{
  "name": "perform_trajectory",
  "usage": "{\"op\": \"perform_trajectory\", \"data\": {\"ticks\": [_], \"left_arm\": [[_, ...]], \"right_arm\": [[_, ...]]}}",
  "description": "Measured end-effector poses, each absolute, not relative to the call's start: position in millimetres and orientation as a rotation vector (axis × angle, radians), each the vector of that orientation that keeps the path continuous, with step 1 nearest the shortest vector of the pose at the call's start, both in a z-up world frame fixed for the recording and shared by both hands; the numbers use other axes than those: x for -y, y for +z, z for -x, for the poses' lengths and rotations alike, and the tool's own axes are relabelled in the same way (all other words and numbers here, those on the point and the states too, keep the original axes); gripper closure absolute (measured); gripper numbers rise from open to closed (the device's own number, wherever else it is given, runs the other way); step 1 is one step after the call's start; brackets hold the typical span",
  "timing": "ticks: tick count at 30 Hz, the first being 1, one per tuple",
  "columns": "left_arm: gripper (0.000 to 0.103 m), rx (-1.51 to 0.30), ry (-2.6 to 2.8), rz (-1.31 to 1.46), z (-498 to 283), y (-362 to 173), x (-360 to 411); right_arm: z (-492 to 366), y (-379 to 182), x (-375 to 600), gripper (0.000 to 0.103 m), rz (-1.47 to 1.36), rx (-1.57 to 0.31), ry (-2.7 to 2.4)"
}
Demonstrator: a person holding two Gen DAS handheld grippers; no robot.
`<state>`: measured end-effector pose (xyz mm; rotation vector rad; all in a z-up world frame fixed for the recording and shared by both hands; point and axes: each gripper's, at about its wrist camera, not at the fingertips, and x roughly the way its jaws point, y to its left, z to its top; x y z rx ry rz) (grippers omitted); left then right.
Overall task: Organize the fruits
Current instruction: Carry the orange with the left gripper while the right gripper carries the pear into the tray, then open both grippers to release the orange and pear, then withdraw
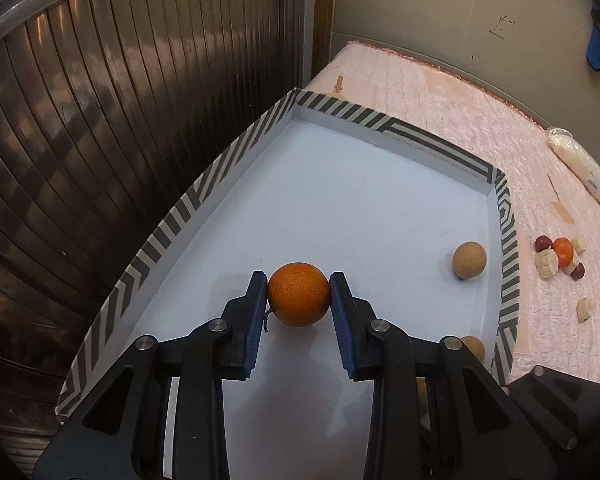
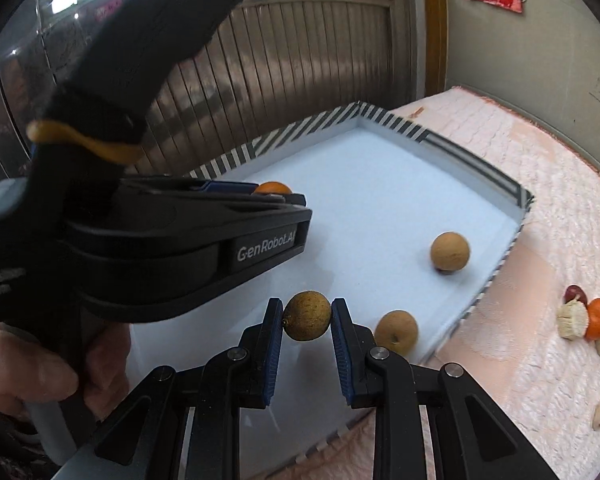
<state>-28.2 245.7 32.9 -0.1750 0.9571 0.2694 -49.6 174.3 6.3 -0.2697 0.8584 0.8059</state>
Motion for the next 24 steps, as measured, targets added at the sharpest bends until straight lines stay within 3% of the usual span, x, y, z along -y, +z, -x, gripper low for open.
{"op": "perform_trajectory", "data": {"ticks": [17,24], "left_arm": [[0.07,-1.002,0.279,0.222,28,26,-252],[0.07,-1.013,0.241,0.294,31,28,-261]], "right_arm": [[49,-1,-186,0.079,0.329,-0.851,0.791],[54,10,-175,0.068,0.272,-0.824,0.812]]}}
